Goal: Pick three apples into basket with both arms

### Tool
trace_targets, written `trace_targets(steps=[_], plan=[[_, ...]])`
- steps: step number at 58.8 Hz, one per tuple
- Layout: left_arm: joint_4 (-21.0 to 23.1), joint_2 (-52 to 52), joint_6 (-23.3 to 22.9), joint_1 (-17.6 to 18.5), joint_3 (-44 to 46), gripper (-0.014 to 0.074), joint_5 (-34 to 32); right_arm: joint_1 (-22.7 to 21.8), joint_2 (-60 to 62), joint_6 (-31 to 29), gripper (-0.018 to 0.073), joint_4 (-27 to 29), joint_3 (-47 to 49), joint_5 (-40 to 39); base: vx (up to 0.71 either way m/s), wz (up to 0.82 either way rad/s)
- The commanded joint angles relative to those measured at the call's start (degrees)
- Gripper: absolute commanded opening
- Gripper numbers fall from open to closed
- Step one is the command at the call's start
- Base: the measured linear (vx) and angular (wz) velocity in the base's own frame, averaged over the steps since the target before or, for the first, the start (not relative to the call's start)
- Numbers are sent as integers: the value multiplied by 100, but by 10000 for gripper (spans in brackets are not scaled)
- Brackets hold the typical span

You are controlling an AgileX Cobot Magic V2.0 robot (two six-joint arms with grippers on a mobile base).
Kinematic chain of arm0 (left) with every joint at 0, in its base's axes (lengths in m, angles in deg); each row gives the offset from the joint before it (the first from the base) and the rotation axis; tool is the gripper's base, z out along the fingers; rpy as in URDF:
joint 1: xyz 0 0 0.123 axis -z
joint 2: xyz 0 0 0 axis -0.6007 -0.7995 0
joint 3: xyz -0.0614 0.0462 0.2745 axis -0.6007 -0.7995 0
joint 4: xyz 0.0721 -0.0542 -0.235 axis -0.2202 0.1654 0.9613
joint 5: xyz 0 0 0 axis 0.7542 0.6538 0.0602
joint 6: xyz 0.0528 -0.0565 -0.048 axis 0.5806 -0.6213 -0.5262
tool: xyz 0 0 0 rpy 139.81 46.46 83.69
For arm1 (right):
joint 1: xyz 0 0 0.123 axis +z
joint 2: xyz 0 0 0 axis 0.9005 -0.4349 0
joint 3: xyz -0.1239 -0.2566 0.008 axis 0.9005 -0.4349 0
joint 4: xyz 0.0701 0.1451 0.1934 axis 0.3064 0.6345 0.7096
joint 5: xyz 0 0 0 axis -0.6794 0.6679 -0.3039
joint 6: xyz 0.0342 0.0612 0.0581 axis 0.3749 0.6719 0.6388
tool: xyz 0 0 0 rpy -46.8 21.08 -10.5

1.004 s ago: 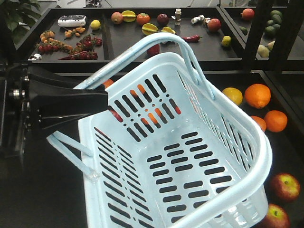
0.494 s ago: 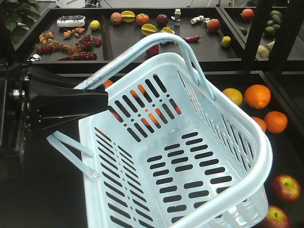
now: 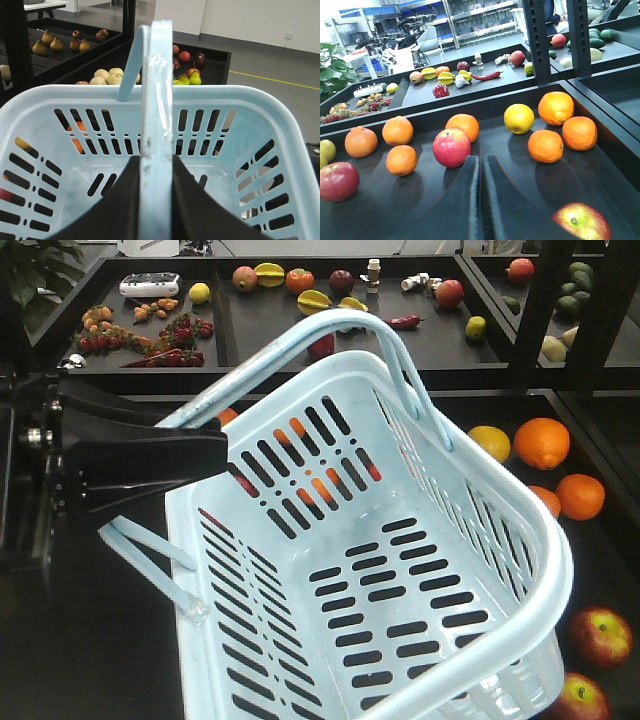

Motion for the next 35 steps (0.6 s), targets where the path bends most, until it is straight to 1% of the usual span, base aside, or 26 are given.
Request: trace_targets(steps=[1,35], plan=[[-103,128,-50,39,172,-6,174,-35,68,-53,-5,-83,-62,-413,0,0],[-103,128,-55,39,172,-6,169,-35,68,-53,-5,-83,-62,-413,0,0]])
